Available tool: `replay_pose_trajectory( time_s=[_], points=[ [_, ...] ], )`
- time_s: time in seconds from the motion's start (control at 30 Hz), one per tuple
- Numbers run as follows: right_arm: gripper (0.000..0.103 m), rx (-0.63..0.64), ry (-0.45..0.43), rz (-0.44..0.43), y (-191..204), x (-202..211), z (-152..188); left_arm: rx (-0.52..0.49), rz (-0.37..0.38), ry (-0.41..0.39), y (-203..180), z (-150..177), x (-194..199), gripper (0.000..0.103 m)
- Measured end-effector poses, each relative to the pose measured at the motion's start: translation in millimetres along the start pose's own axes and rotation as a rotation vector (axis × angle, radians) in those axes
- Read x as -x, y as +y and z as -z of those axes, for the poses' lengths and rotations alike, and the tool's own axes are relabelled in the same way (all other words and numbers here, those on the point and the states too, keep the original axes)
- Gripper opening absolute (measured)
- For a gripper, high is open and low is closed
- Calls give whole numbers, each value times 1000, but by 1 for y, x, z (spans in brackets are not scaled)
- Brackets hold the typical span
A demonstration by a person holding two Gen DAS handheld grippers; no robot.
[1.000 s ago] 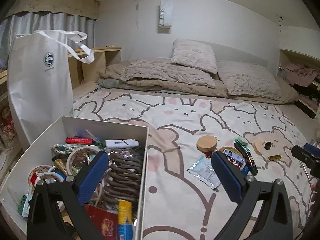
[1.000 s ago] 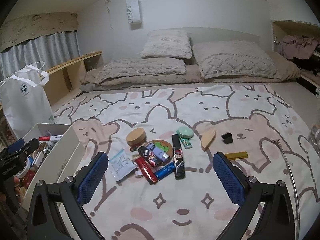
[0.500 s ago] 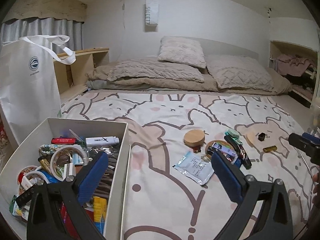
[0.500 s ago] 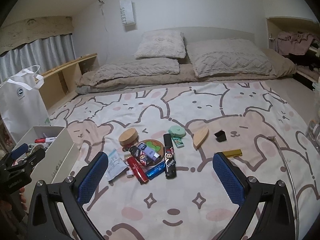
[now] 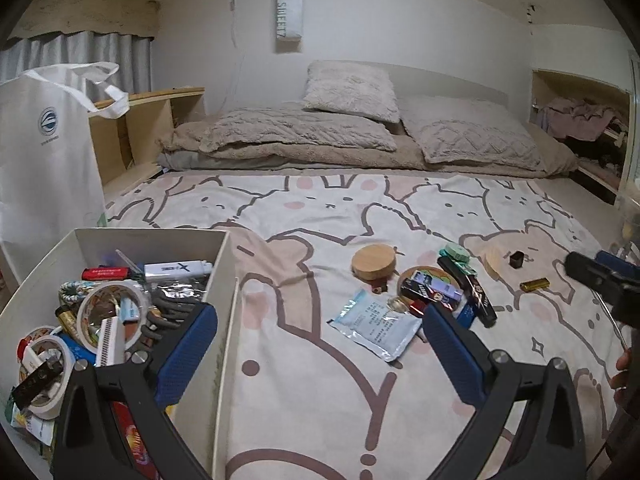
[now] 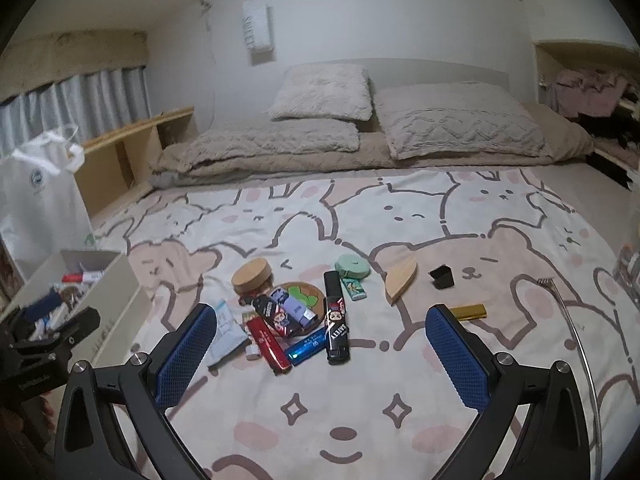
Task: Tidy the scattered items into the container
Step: 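Withdraw both tools from the box toward the items on the sheet, then move right tool to black SAFETY tube while left tool approaches white packet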
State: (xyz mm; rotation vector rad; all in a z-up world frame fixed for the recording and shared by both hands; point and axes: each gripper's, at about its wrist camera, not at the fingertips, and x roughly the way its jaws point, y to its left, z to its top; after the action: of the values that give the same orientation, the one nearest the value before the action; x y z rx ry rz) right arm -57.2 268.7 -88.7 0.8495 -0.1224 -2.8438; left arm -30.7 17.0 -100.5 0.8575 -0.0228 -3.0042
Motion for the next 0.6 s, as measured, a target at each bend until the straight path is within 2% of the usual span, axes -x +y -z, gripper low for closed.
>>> replay_pose_trajectory(
  time_s=[0.2,0.37,0.6],
  points=[
    [103,10,47,19,-11,-21,7,-67,40,9,-25,8,-7,103],
    [103,25,99,58,-17,-45,15,-71,84,67,-35,17,-24,103],
    [103,-85,193,28,-36,-84,30,-52,135,153,-40,33,-53,103]
  ],
)
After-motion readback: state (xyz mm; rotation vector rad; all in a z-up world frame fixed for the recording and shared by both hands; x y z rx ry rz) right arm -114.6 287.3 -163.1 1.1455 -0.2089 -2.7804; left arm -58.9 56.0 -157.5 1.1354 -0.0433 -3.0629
